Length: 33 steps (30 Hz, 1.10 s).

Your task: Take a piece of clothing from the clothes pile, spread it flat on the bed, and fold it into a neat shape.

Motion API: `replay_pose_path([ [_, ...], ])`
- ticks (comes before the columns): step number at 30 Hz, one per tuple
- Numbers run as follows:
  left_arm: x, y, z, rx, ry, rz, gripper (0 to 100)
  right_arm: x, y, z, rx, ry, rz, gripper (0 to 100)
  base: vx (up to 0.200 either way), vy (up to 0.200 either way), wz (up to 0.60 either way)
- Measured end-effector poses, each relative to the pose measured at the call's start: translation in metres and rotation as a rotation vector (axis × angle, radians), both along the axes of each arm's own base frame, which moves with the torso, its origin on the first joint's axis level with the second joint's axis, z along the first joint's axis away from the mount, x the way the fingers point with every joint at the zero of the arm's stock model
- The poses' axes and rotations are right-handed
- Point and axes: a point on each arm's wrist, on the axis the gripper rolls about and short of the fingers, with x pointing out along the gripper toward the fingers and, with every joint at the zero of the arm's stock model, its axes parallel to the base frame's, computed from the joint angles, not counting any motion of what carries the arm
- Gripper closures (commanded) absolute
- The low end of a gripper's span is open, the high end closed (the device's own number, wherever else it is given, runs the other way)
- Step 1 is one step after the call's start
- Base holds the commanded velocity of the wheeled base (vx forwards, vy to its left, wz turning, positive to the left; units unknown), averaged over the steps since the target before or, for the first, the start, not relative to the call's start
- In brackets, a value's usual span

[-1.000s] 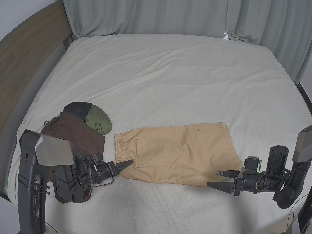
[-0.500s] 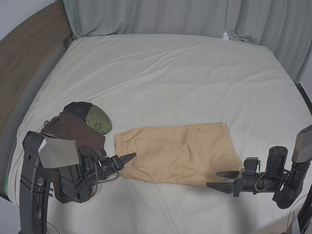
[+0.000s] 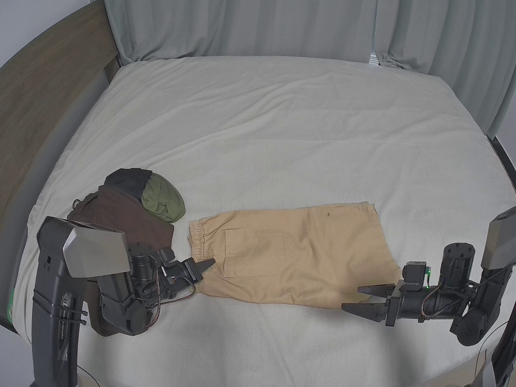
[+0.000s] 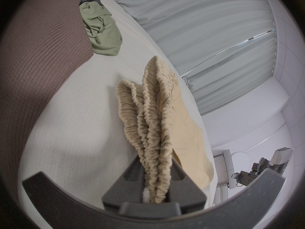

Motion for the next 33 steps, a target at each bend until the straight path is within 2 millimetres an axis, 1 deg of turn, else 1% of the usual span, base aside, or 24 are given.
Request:
replay_pose_path([
  [4,-0.004,0.002,0.006,-0.004,0.001,-0.009,100,0.000,0.000,0.000,0.000,0.001,0.000,0,0.000,0.000,0.00],
  [8,-0.011,0.004,0.020,-0.012,-0.008,-0.037,100,0.000,0.000,-0.002,-0.004,0.008,0.000,0,0.000,0.000,0.00],
  [13,-0.014,0.010,0.033,0.002,-0.044,-0.047,100,0.001,0.000,-0.005,-0.007,0.019,0.000,0,0.000,0.000,0.00],
  [23,-0.014,0.032,0.051,0.036,-0.115,-0.011,100,0.001,0.001,-0.007,-0.010,0.027,0.002,0,0.000,0.000,0.00],
  [28,-0.023,0.036,0.056,0.048,-0.103,-0.033,100,-0.001,-0.001,-0.011,-0.043,0.030,-0.005,0,0.000,0.000,0.00],
  [33,-0.028,0.048,0.064,0.028,-0.104,-0.029,100,0.000,0.000,-0.012,-0.039,0.030,0.009,0,0.000,0.000,0.00],
])
